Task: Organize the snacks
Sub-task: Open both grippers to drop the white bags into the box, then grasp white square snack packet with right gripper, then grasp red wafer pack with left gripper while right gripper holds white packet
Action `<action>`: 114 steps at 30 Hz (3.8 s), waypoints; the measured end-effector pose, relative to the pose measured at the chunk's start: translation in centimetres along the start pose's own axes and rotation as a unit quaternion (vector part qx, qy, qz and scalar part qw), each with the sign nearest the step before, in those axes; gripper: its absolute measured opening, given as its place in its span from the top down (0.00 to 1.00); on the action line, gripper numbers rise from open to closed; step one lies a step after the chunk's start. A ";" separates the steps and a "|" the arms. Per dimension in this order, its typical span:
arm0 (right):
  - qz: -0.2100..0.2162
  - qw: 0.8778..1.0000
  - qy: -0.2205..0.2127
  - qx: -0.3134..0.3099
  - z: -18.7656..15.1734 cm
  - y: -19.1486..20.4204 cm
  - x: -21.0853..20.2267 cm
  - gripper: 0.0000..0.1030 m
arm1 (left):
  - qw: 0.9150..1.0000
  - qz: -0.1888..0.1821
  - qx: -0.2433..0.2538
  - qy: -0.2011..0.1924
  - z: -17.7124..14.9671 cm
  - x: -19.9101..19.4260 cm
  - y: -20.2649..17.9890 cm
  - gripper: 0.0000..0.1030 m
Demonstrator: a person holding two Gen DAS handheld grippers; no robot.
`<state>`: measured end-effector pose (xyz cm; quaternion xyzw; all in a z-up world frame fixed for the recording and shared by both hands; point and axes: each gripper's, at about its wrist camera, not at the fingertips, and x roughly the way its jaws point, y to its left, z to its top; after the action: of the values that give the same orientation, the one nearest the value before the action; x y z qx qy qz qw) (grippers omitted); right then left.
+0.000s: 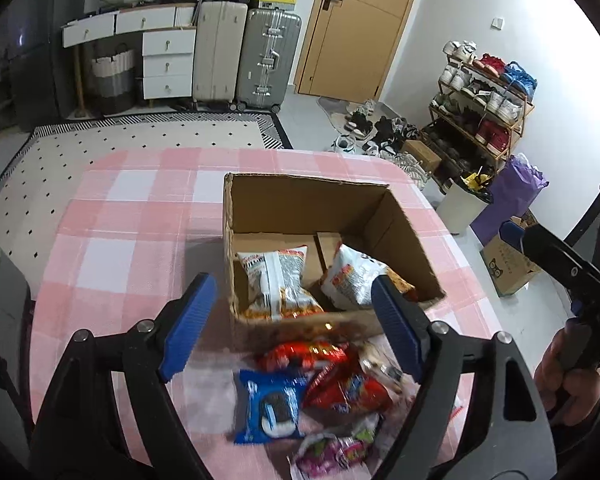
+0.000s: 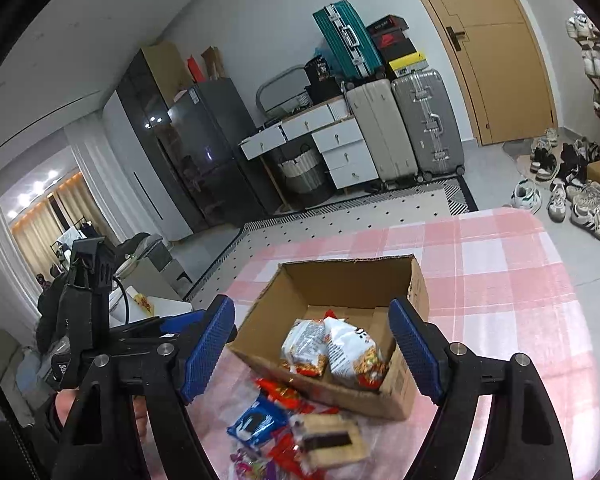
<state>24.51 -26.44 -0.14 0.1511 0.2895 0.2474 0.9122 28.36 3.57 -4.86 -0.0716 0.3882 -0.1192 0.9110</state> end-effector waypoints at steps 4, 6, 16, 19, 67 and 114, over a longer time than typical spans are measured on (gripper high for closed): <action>-0.005 1.000 -0.014 -0.008 -0.8 1.2 -2.4 0.16 | 1.000 0.008 0.007 -0.013 -1.2 -3.0 -0.8 0.21; -0.010 1.000 -0.020 -0.017 -1.5 1.9 -3.8 0.16 | 1.000 0.010 0.008 -0.020 -2.0 -4.5 -1.0 0.19; -0.035 0.999 -0.033 -0.020 -5.7 3.6 -9.7 0.08 | 0.999 0.019 0.007 -0.049 -6.9 -10.6 -2.0 0.03; -0.041 0.999 -0.031 -0.013 -7.1 3.6 -10.9 0.08 | 0.998 0.021 0.006 -0.059 -8.1 -12.0 -2.4 0.02; -0.173 0.976 0.129 -0.038 -19.0 -0.2 -5.3 0.01 | 0.999 -0.011 -0.021 0.047 -19.6 -8.1 -0.5 0.01; -0.123 0.987 0.103 0.021 -18.2 -2.0 -5.6 0.54 | 0.996 -0.019 -0.018 0.090 -22.0 -6.8 -1.1 0.02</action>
<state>10.24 -28.68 -12.74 0.1076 0.4032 0.1416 0.8977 7.67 3.51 -15.04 -0.0843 0.4696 -0.1352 0.8684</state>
